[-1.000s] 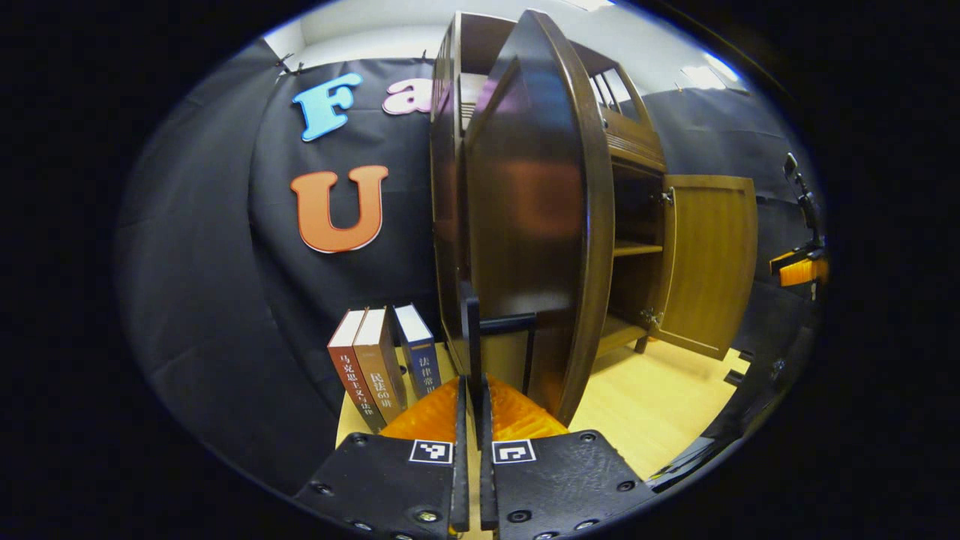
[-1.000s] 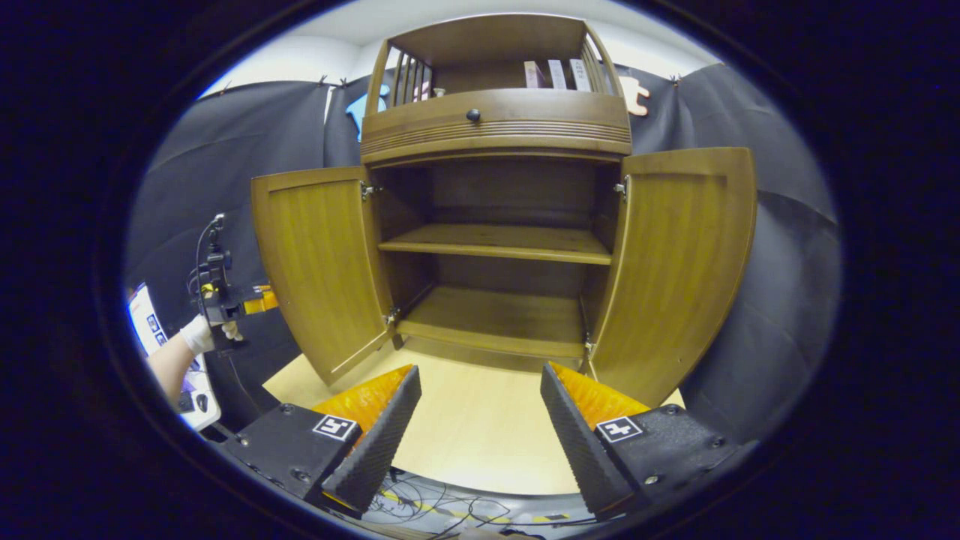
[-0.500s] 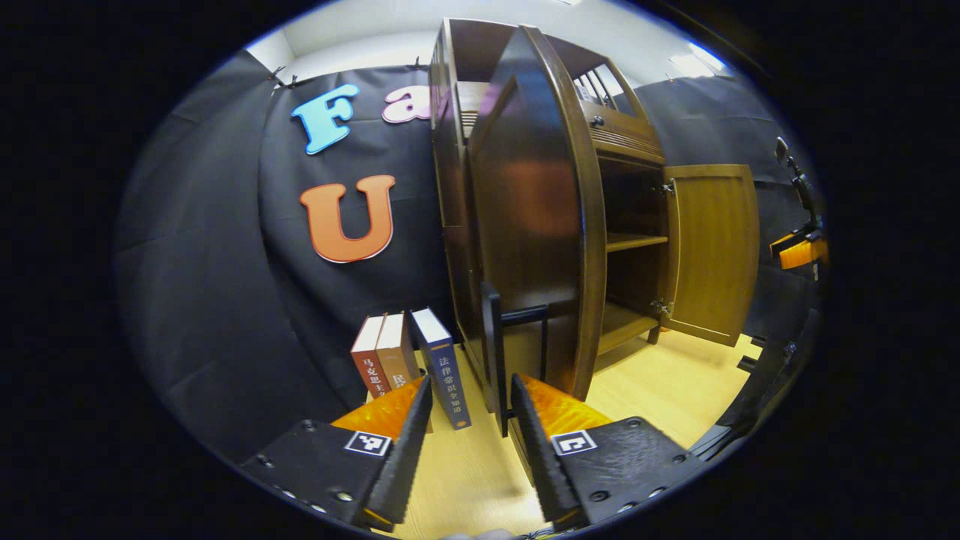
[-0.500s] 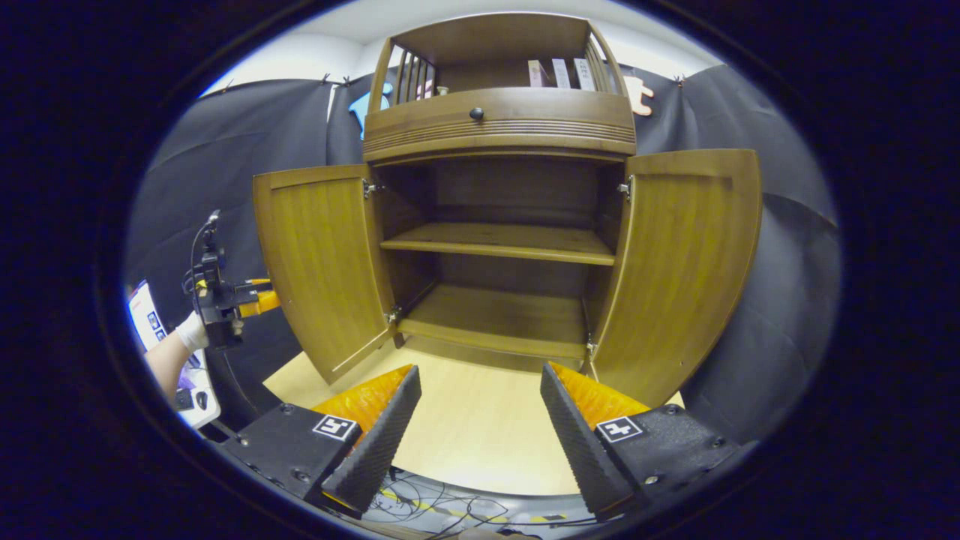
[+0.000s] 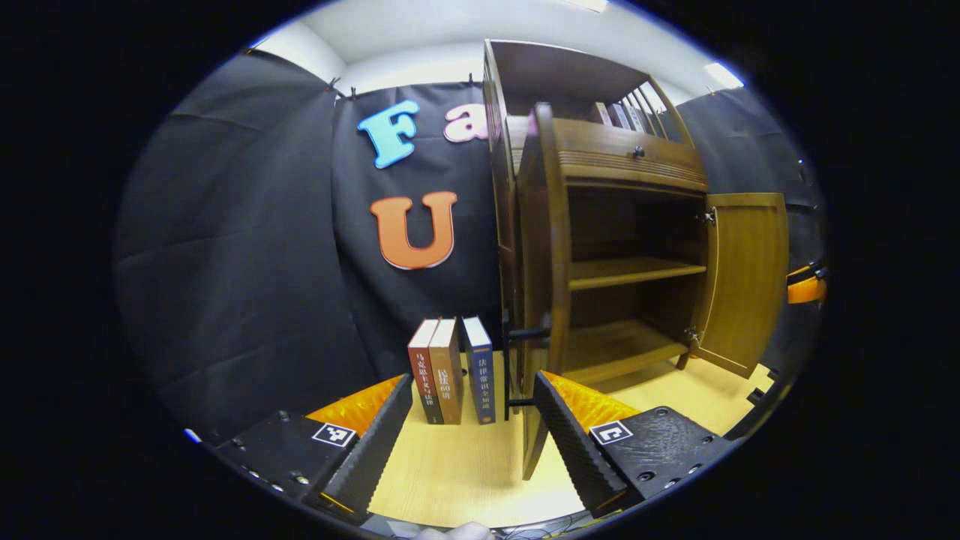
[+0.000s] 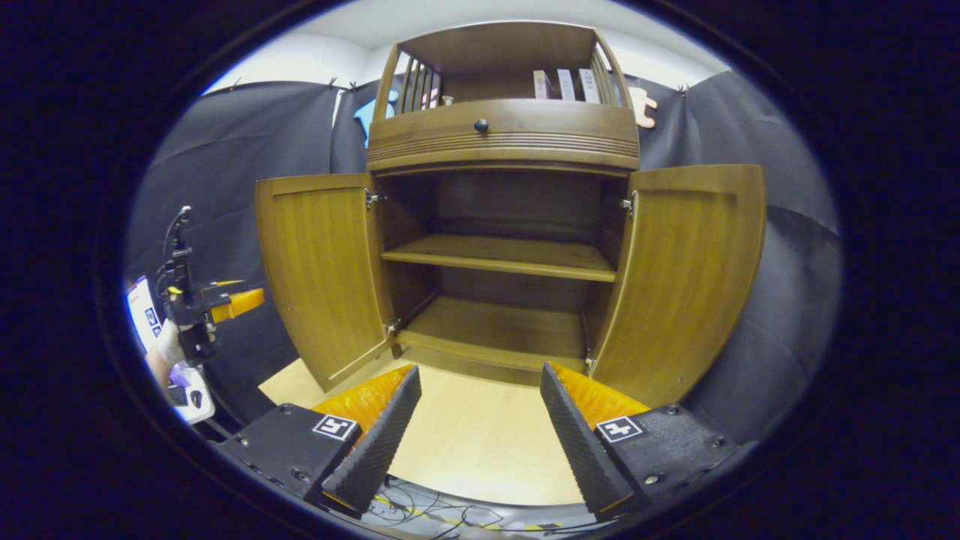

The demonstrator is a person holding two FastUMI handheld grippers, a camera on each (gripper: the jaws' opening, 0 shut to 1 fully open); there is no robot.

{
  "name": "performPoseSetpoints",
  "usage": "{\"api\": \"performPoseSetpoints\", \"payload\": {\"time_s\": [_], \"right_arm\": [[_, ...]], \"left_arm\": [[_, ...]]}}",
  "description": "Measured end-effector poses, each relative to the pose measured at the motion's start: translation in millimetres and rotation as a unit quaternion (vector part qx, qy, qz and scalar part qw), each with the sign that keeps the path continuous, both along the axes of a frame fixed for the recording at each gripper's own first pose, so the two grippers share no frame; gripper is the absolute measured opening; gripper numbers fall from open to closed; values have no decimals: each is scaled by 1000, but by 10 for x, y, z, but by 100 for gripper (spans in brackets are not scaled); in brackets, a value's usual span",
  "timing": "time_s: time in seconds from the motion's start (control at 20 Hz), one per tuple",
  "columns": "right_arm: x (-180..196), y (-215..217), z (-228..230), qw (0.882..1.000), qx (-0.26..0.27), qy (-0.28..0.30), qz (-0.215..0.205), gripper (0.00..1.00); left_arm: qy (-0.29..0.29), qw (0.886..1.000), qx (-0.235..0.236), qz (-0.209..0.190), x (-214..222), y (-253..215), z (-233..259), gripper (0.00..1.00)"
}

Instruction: Open the right door of the double-door shoe cabinet with the right hand, and open the left door with the left hand.

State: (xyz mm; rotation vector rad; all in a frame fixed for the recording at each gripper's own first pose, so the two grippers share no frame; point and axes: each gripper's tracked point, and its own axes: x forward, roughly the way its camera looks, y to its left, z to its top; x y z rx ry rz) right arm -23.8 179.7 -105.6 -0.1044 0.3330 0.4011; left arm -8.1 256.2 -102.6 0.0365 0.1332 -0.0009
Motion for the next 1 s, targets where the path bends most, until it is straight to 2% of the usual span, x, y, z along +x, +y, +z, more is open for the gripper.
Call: {"api": "performPoseSetpoints", "payload": {"time_s": [0.2, 0.45, 0.75, 0.85, 0.95, 1.0], "right_arm": [[41, 5, 145, 1000, 14, -16, -1, 100], [87, -116, 354, 999, 29, -39, -18, 100], [139, -410, 585, 995, 40, -71, -56, 100], [137, -519, 643, 993, 43, -83, -68, 97], [131, -639, 674, 991, 47, -92, -82, 100], [132, -690, 679, 990, 49, -95, -88, 100]], "left_arm": [[11, 999, -27, 25, -123, -385, 254, 97], [3, 999, 10, 44, -152, -846, 577, 96], [11, 1000, -19, -21, -72, -1806, 648, 96], [16, 999, -21, -29, -69, -1971, 613, 96], [11, 999, -28, -27, -67, -2092, 658, 96], [8, 999, -30, -25, -81, -2121, 680, 100]]}}
